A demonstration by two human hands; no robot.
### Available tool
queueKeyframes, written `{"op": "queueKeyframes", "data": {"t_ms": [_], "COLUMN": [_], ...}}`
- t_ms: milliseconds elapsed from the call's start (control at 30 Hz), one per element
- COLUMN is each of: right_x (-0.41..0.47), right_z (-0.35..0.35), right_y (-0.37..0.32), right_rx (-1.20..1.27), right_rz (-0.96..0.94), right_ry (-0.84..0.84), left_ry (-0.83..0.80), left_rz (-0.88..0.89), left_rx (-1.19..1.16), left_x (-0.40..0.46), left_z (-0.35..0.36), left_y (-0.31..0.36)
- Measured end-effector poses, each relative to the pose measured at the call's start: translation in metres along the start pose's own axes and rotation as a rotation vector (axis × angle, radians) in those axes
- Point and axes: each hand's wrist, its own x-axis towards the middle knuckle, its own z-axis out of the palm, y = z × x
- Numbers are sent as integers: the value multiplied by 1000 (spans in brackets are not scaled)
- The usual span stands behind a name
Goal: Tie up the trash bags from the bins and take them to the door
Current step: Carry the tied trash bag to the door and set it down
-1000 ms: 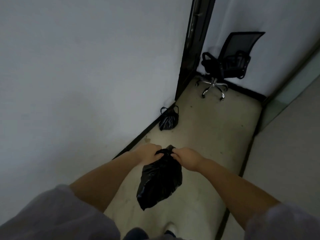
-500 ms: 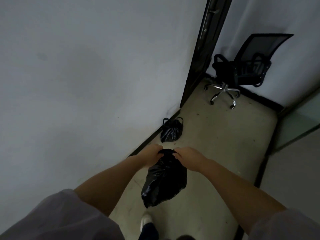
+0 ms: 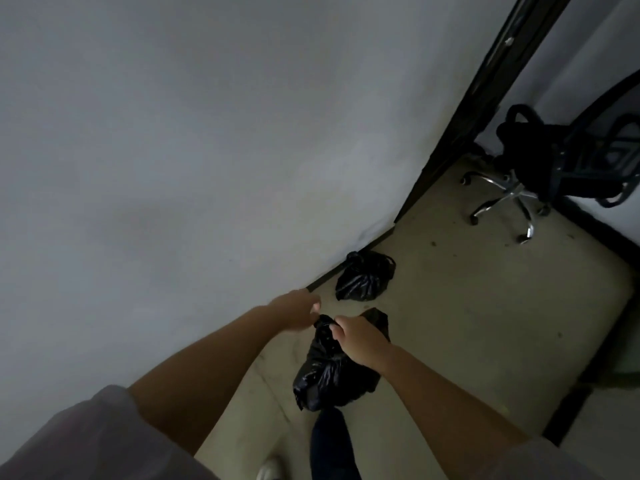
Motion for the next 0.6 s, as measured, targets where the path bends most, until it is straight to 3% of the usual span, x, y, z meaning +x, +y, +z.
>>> {"op": "queueKeyframes", "data": {"t_ms": [200, 367, 500, 600], "right_x": [118, 204, 262, 296], "right_z": [9, 43, 88, 125], "right_y": [45, 95, 130, 154], "right_rx": [-10, 26, -9, -80], "right_rz": [33, 84, 60, 20], "right_ry": [-96, -63, -27, -14], "left_ry": [189, 250, 411, 451], "left_rz": [39, 99, 266, 265], "left_rx": [361, 748, 1056, 1378], "left_x": [104, 167, 196, 210], "left_z": [-18, 1, 12, 17], "left_y": [-44, -107, -166, -197]}}
